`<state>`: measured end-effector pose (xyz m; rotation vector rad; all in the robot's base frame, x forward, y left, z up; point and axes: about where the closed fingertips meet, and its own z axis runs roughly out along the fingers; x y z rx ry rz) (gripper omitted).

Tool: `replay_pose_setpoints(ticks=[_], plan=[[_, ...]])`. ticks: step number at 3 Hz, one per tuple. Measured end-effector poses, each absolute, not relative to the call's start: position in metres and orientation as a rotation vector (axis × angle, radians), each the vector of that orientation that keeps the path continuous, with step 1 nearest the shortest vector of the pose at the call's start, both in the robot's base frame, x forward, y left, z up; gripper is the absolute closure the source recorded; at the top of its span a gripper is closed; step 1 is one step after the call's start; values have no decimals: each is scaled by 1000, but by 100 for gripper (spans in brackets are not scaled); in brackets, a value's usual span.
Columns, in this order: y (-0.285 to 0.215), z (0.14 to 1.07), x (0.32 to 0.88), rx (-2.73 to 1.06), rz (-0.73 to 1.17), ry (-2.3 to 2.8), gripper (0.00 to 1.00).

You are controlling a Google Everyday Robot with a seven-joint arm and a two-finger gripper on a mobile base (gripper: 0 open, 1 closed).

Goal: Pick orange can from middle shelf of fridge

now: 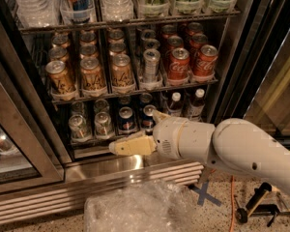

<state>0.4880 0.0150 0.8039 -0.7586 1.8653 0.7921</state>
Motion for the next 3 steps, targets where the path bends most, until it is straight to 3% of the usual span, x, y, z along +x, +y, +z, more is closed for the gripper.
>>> replay_pose_setpoints(ticks=[3], plan=[[17,810,499,-739,618,1855,0]])
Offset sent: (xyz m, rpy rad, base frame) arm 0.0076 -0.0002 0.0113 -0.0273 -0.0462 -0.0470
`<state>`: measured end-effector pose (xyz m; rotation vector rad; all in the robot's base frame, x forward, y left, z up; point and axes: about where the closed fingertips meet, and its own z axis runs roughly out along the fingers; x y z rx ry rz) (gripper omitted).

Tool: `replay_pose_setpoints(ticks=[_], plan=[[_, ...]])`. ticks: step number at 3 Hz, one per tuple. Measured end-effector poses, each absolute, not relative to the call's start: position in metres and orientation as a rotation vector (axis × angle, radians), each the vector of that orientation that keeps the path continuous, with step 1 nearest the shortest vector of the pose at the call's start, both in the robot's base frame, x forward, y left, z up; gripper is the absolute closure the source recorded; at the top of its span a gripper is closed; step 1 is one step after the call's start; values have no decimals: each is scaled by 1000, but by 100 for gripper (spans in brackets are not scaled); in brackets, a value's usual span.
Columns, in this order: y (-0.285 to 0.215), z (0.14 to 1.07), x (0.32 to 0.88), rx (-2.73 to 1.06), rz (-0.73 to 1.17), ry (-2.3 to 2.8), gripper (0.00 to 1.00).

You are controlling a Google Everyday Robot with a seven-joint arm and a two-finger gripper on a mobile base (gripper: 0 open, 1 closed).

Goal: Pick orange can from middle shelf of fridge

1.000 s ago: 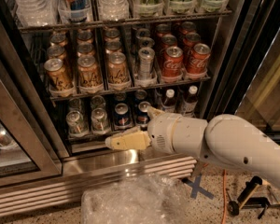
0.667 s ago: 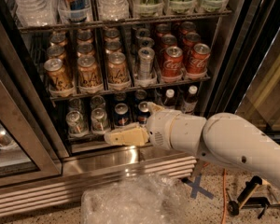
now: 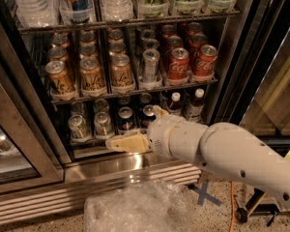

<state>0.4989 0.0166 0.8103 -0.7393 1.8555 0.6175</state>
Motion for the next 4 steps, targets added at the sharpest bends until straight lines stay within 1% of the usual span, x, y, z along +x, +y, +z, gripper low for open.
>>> replay_pose_setpoints(ticks=[1,2,4], plan=[[12,820,509,-700,542,1829,0],[12,820,509,-700,542,1829,0],[48,820,527,-707,557,1808,0]])
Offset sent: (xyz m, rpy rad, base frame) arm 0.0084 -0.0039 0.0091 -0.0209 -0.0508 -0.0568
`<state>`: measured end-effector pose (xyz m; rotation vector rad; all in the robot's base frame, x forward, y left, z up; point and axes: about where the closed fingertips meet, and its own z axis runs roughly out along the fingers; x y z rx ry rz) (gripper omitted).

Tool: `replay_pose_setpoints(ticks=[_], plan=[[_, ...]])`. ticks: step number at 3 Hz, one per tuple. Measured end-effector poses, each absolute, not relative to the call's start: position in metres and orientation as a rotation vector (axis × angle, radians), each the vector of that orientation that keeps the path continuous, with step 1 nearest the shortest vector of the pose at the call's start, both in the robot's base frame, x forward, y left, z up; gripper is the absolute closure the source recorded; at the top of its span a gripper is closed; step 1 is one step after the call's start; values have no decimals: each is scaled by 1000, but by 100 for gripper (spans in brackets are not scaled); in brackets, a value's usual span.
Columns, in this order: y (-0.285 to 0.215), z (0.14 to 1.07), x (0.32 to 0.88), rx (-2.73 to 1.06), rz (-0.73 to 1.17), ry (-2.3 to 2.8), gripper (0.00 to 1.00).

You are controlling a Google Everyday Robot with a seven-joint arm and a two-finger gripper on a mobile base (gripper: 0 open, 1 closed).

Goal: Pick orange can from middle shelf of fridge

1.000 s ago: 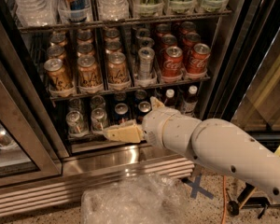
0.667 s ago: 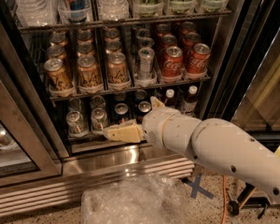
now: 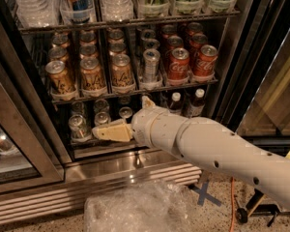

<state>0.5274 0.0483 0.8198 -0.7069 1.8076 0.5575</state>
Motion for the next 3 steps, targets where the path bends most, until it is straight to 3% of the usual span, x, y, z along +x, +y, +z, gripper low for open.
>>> replay_pose_setpoints(ticks=[1,3], plan=[[78,839,549,-691,565,1773,0],[98,857,571,-666,395,1748,0]])
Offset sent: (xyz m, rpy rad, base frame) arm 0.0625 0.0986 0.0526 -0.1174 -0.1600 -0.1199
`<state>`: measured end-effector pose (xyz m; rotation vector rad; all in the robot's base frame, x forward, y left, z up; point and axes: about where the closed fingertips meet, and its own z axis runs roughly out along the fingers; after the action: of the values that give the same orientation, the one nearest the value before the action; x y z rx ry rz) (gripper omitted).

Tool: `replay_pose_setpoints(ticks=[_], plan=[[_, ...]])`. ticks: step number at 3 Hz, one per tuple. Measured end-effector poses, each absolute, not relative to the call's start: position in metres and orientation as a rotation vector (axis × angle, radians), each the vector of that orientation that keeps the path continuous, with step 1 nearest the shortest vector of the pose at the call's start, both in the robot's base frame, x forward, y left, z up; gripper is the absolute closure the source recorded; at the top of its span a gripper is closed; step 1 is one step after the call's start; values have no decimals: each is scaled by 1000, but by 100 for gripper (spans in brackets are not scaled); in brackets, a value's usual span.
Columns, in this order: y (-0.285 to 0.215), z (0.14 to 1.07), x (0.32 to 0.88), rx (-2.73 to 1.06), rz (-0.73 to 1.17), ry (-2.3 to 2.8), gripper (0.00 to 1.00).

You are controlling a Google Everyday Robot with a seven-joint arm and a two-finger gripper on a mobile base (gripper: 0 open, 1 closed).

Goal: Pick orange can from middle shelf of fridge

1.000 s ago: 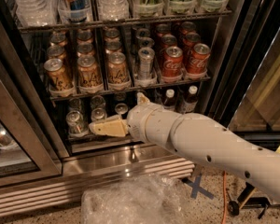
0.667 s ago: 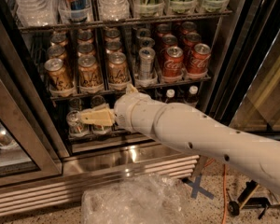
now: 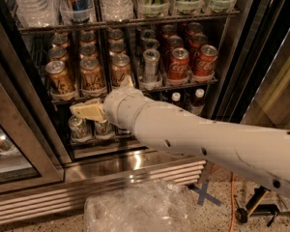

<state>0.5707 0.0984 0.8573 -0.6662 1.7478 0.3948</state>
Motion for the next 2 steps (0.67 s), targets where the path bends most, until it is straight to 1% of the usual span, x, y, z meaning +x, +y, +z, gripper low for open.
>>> replay_pose_setpoints(ticks=[1,2], plan=[[121,860,569,-691,419,1739,0],[121,860,569,-691,419,1739,0]])
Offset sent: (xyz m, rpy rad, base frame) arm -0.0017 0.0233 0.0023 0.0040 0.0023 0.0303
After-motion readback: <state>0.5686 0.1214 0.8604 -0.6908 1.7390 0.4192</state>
